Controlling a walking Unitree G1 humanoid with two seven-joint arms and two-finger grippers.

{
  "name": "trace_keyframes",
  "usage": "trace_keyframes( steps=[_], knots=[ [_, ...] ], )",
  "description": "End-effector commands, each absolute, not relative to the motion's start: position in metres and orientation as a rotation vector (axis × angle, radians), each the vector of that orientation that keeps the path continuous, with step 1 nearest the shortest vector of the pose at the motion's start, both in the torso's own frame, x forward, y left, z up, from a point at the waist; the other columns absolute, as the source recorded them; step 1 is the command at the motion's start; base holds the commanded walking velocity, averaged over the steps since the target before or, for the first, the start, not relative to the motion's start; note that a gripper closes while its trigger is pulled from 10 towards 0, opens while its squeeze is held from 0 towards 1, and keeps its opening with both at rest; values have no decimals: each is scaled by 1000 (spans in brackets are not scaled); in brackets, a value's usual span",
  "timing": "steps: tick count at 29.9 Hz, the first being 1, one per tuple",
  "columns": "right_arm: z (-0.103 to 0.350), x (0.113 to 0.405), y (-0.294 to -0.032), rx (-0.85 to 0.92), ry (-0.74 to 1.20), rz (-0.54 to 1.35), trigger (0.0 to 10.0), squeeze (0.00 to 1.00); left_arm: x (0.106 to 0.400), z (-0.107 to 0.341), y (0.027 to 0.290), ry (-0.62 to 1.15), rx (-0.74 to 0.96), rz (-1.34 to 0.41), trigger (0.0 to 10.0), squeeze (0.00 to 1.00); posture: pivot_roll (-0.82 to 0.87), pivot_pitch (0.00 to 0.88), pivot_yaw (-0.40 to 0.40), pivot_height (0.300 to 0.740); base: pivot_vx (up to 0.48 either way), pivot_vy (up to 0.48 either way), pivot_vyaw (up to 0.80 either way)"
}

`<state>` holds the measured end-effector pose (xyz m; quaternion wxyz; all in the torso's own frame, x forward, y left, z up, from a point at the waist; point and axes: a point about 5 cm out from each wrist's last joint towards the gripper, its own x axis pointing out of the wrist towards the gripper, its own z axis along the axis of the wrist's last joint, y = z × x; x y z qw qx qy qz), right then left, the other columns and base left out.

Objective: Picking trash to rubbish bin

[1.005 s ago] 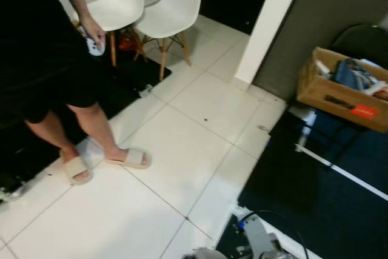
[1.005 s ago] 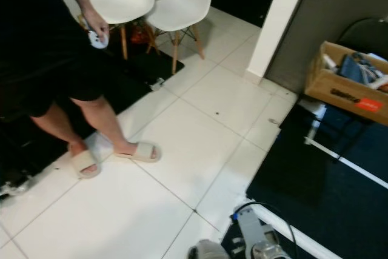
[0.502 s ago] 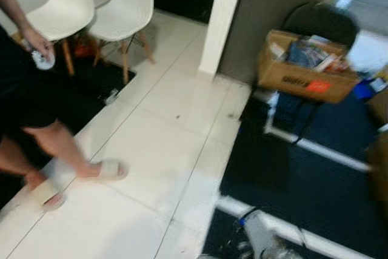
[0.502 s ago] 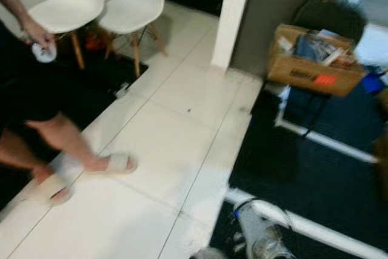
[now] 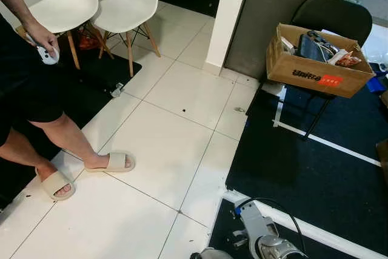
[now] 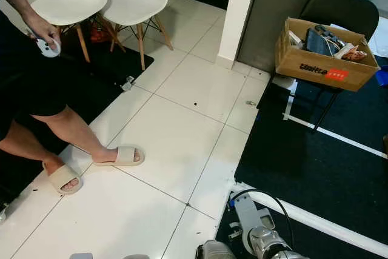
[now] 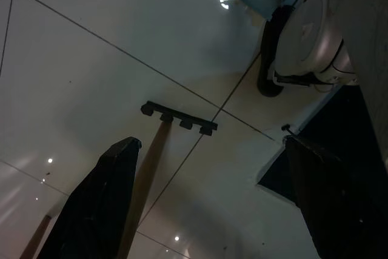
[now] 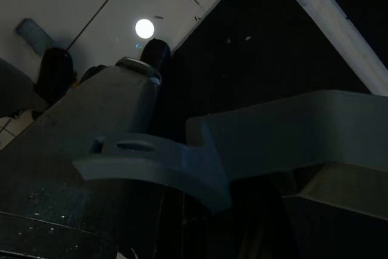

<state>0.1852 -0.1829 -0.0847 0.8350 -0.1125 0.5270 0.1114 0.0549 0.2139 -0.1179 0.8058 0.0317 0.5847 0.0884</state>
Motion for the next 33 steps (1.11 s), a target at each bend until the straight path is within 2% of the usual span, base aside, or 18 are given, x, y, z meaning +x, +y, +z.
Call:
trace_keyframes(
  steps=[1,6,27,33],
  knots=[
    [-87,179,-186,-246,1135,226,10000,0,68,-116,209,1199,66,174,10000,0,84,47,-62,740,0,0,0],
    [-90,174,-186,-247,1151,226,10000,0,70,-116,211,1195,72,172,10000,0,83,48,-56,740,0,0,0],
    [-94,164,-187,-244,1180,220,10000,0,70,-115,212,1193,84,163,10000,0,81,50,-47,740,0,0,-800],
    [-94,165,-187,-258,1177,230,10000,0,70,-115,213,1192,84,168,10000,0,91,40,-53,740,0,0,0]
  ],
)
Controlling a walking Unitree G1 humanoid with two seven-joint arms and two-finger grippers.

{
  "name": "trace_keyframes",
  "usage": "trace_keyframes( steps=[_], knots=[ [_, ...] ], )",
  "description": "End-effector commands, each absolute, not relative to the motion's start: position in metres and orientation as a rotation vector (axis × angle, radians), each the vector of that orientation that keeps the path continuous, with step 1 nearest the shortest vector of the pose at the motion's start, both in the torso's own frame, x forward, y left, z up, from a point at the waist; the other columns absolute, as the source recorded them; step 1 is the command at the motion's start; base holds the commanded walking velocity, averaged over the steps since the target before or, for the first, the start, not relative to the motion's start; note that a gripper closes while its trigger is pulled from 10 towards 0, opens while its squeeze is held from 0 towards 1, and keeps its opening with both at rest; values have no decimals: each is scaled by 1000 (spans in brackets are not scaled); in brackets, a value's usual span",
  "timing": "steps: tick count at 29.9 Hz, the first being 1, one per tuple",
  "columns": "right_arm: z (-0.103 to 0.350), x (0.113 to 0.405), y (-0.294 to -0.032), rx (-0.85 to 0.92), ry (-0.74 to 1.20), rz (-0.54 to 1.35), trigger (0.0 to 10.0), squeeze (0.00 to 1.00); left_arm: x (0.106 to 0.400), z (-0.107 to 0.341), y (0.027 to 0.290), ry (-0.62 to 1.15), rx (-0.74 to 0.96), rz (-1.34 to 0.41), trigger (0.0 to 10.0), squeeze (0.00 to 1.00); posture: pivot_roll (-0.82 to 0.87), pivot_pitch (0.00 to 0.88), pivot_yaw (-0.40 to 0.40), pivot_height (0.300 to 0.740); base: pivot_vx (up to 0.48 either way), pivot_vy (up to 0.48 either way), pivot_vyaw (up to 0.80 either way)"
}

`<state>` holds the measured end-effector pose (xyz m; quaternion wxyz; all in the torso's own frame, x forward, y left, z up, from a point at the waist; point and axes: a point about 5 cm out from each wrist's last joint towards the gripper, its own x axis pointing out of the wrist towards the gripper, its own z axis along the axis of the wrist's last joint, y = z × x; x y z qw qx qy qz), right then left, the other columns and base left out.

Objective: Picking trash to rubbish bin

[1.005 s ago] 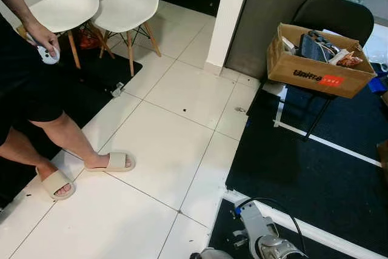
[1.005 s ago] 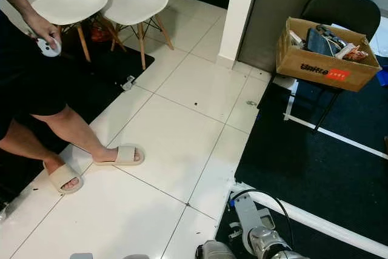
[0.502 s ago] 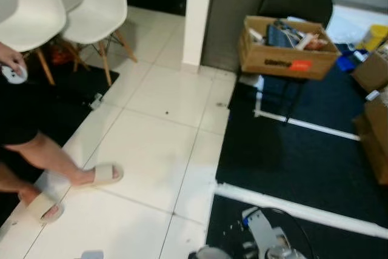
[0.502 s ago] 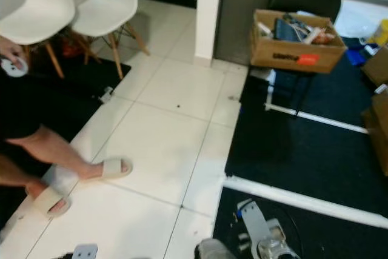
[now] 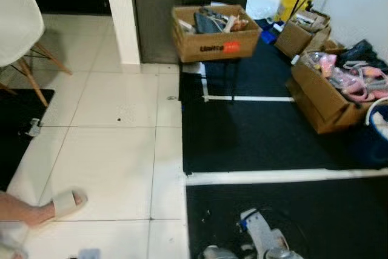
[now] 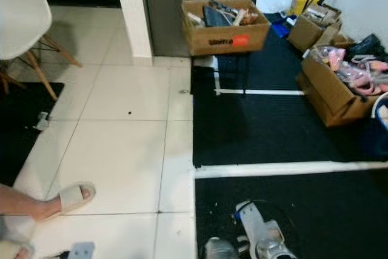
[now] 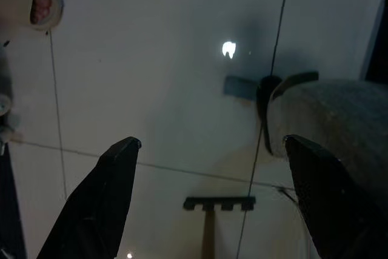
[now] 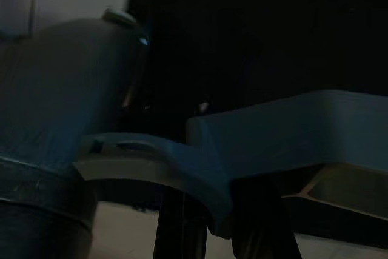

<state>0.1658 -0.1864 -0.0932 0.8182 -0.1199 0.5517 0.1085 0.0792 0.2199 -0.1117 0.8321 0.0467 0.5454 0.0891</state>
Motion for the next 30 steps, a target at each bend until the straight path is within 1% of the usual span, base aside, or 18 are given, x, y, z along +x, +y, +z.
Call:
trace_keyframes(
  steps=[1,7,26,30],
  knots=[
    [-94,165,-187,-258,1177,231,10000,0,70,-115,213,1191,85,169,10000,0,91,40,-53,740,0,0,0],
    [-93,165,-187,-263,1175,235,10000,0,71,-115,214,1191,94,155,10000,0,95,34,-52,740,0,0,0],
    [-92,168,-186,-256,1165,234,10000,0,68,-116,212,1200,87,145,10000,0,102,35,-56,740,315,0,0],
    [-92,169,-186,-260,1166,237,10000,0,67,-116,212,1200,86,146,10000,0,103,39,-55,740,315,0,-681]
  ],
)
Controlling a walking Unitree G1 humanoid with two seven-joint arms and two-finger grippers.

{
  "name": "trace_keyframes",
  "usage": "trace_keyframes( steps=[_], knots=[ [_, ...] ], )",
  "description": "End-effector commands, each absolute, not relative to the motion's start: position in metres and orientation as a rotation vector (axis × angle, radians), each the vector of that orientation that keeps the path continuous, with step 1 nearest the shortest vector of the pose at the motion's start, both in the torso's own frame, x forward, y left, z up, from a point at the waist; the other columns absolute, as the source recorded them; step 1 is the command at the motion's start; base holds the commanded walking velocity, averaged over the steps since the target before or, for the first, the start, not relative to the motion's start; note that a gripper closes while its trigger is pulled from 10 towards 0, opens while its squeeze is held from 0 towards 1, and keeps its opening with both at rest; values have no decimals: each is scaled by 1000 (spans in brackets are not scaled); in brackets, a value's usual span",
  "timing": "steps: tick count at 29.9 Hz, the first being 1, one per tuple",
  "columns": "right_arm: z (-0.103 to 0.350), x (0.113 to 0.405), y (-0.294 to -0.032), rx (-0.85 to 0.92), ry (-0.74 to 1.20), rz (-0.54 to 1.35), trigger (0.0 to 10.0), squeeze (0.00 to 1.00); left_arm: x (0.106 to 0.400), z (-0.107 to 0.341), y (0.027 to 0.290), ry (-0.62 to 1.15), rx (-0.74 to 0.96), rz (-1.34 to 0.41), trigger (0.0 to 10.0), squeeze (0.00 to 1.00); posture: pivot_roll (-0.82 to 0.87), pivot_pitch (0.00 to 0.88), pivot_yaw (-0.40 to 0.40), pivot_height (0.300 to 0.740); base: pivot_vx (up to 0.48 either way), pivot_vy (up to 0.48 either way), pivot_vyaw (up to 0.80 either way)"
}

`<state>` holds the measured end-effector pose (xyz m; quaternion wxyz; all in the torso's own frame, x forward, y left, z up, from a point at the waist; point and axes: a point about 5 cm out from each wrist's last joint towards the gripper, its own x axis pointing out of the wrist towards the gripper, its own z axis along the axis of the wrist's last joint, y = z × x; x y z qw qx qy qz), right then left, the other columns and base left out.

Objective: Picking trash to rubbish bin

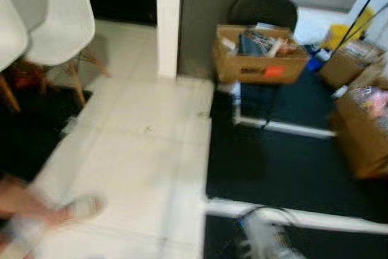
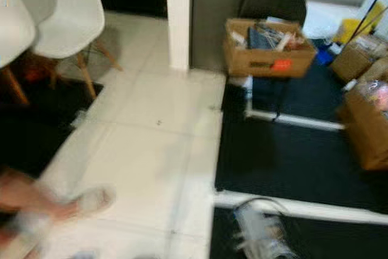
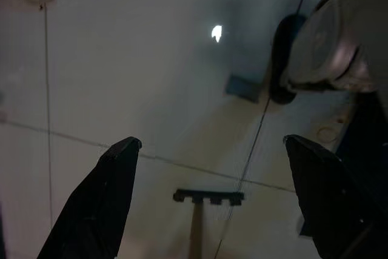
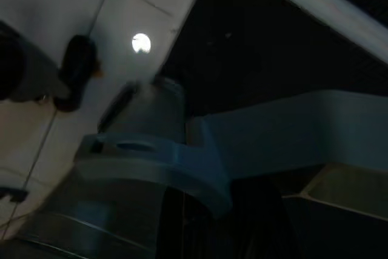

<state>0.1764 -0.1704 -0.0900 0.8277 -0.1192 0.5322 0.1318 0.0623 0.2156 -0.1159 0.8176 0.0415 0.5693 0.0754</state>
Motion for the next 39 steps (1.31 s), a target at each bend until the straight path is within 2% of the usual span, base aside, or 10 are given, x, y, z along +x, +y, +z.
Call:
trace_keyframes(
  steps=[1,14,20,23,27,29,34,39],
  knots=[
    [-92,169,-186,-257,1166,235,10000,0,67,-116,212,1200,85,146,10000,0,103,39,-55,740,311,0,-788],
    [-90,174,-185,-244,1149,227,10000,0,66,-116,212,1202,84,147,10000,0,107,41,-58,740,312,0,-778],
    [-85,186,-178,-232,1104,242,10000,0,65,-116,212,1205,84,146,10000,0,107,44,-56,740,311,0,0],
    [-76,205,-167,-205,1034,266,10000,0,65,-116,212,1207,85,146,10000,0,107,44,-56,740,314,0,0],
    [-71,214,-162,-193,1003,276,10000,0,65,-116,212,1206,86,147,10000,0,109,44,-56,740,311,0,0],
    [-60,232,-150,-180,941,304,10000,0,65,-116,212,1206,85,148,10000,0,111,44,-57,740,311,0,0],
    [-51,246,-141,-167,895,327,10000,0,65,-116,212,1206,84,149,10000,0,111,44,-57,740,313,0,0],
    [-41,260,-130,-136,839,351,10000,0,63,-116,211,1211,82,149,10000,0,111,44,-57,740,311,0,-800]
  ],
)
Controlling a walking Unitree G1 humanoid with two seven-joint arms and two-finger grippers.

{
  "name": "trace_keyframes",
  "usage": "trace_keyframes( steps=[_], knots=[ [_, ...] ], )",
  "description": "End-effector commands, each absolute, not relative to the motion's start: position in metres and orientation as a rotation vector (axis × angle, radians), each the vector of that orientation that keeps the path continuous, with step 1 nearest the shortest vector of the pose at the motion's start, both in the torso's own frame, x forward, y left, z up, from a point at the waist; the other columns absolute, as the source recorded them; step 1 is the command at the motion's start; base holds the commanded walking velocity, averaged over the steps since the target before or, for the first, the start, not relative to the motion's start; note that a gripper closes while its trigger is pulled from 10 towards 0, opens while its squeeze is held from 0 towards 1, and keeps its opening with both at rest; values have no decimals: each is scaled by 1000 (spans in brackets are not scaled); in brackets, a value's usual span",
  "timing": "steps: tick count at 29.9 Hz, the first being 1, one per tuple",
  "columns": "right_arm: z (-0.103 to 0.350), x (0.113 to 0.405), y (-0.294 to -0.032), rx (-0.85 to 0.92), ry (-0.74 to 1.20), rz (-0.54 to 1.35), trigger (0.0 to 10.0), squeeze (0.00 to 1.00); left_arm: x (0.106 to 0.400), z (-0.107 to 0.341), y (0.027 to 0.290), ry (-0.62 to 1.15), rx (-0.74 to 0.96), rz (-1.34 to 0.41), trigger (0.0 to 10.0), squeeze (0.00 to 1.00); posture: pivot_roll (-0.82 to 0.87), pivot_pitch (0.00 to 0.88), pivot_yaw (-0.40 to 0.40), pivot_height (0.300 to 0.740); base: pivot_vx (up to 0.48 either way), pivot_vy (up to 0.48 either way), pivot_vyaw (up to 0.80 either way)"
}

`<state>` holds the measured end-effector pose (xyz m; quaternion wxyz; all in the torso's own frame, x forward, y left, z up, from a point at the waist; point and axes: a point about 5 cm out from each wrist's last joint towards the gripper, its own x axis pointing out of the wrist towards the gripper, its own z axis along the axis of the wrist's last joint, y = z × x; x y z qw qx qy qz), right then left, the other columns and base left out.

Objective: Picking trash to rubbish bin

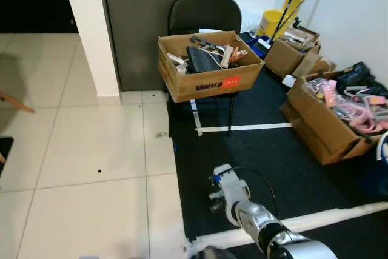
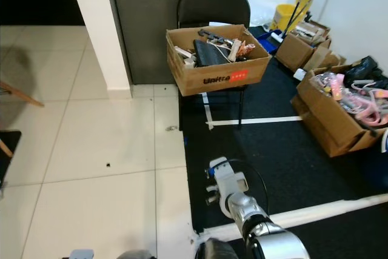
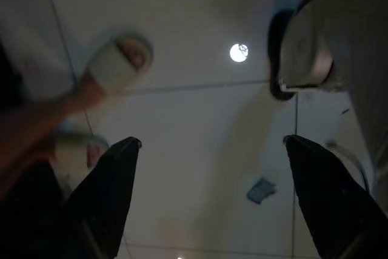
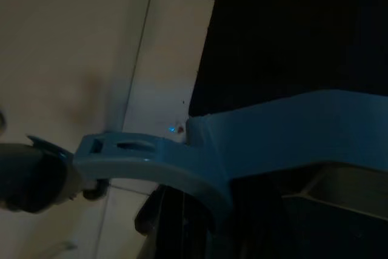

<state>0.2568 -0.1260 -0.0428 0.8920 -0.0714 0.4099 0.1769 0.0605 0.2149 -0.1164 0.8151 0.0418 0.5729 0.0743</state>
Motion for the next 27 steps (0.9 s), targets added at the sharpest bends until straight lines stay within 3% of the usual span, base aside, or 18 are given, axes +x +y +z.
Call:
trace_keyframes(
  steps=[1,18,27],
  knots=[
    [-40,261,-130,-135,836,352,10000,0,63,-117,211,1212,82,150,10000,0,111,44,-57,740,315,0,-800],
    [5,306,-100,41,607,399,10000,0,60,-117,212,1218,87,146,10000,0,119,41,-65,740,313,0,-47],
    [36,331,-93,141,483,395,10000,0,60,-117,212,1219,86,148,10000,0,125,42,-66,740,313,0,-800]
  ],
)
